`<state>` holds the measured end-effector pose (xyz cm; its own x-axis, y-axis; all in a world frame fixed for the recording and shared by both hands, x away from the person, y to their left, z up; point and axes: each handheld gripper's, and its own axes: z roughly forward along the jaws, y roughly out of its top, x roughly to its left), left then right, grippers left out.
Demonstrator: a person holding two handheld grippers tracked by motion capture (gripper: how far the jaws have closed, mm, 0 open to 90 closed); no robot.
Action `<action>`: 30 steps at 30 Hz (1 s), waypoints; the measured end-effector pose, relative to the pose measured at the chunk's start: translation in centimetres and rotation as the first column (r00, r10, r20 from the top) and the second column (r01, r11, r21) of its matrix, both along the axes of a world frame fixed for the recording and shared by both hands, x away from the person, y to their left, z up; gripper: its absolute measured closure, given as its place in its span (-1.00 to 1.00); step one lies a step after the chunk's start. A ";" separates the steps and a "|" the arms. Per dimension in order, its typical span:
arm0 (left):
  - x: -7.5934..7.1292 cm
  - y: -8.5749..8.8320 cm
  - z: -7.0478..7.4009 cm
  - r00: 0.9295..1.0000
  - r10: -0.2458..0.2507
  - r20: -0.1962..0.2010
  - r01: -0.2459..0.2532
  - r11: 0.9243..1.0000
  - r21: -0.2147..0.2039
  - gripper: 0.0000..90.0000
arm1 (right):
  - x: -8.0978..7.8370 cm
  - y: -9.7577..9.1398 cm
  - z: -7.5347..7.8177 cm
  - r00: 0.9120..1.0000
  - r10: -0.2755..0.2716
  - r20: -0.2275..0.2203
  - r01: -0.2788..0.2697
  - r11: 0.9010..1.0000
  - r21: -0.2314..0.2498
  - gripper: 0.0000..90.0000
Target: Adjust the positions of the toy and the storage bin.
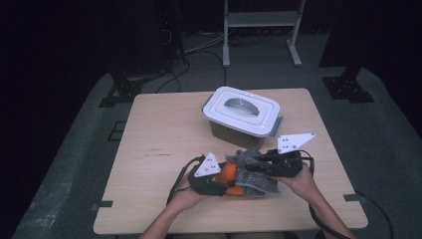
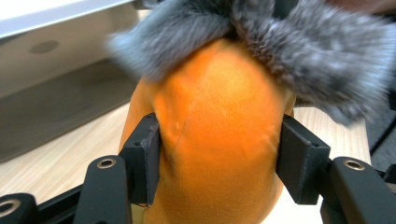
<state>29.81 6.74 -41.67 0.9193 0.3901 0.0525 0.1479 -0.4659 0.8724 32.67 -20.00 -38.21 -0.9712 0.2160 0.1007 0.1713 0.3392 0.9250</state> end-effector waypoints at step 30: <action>-0.6 0.4 1.0 0.999 0.007 0.036 -0.008 1.000 0.027 -0.17 | -0.1 0.8 0.5 1.000 0.022 -0.007 -0.022 1.000 0.004 0.68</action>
<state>29.25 7.18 -40.69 0.9135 0.3954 0.0960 0.1204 -0.4881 0.8644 32.55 -19.23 -37.70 -0.9750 0.1938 0.1088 0.1706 0.3392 0.9251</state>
